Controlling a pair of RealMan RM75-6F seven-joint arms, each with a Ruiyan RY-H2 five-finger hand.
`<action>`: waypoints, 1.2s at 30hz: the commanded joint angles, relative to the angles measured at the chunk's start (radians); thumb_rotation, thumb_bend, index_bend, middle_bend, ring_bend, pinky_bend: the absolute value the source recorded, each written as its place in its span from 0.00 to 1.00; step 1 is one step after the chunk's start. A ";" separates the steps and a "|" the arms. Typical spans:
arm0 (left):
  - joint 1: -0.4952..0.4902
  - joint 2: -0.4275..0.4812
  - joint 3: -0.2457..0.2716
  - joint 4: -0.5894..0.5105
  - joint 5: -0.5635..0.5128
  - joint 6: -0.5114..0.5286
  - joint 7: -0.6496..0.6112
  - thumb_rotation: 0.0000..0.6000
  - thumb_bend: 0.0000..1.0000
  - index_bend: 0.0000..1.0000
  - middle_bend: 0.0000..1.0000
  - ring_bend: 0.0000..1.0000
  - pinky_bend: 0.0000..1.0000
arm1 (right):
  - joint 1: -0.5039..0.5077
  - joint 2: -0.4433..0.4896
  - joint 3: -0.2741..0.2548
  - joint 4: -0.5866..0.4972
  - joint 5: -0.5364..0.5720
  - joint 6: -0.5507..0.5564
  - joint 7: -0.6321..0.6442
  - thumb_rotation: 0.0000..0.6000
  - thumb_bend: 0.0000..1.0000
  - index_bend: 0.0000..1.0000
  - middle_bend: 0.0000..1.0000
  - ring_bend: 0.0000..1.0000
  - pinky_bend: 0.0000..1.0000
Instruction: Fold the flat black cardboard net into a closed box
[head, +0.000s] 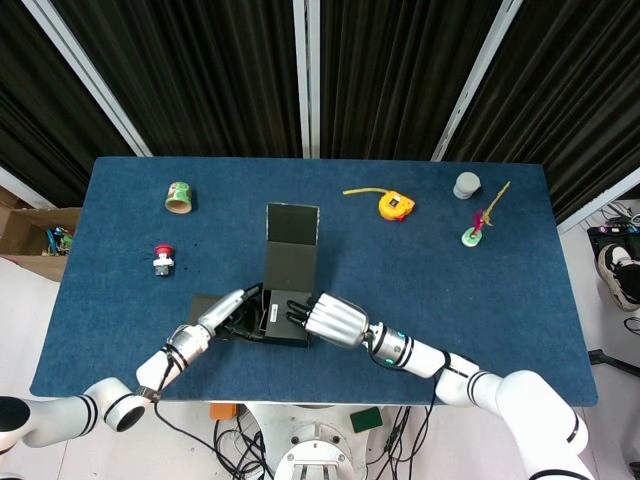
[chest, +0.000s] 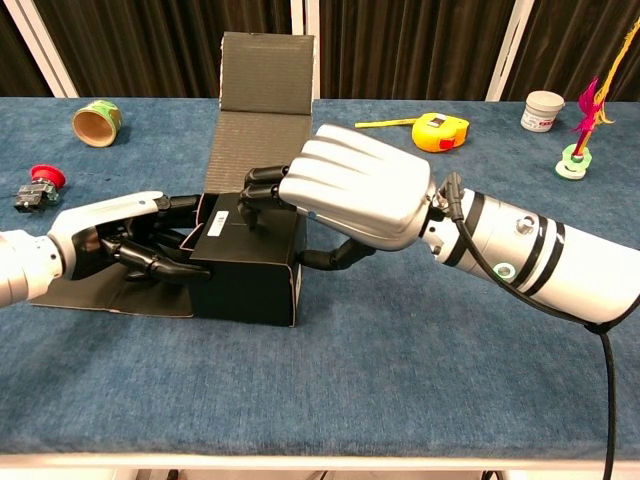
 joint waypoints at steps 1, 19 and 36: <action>-0.002 0.000 0.001 0.000 0.005 0.002 0.008 0.75 0.05 0.13 0.21 0.54 0.88 | 0.000 0.007 -0.005 -0.010 -0.002 -0.003 0.000 1.00 0.25 0.45 0.39 0.75 1.00; -0.003 0.003 0.004 -0.011 0.008 0.002 0.064 0.69 0.05 0.10 0.20 0.53 0.88 | 0.010 0.045 -0.008 -0.076 -0.003 -0.042 -0.060 1.00 0.24 0.47 0.37 0.75 1.00; 0.006 -0.004 0.009 -0.008 0.011 0.014 0.073 0.56 0.05 0.09 0.19 0.53 0.88 | 0.025 0.074 -0.010 -0.165 -0.016 -0.078 -0.095 1.00 0.22 0.42 0.29 0.75 1.00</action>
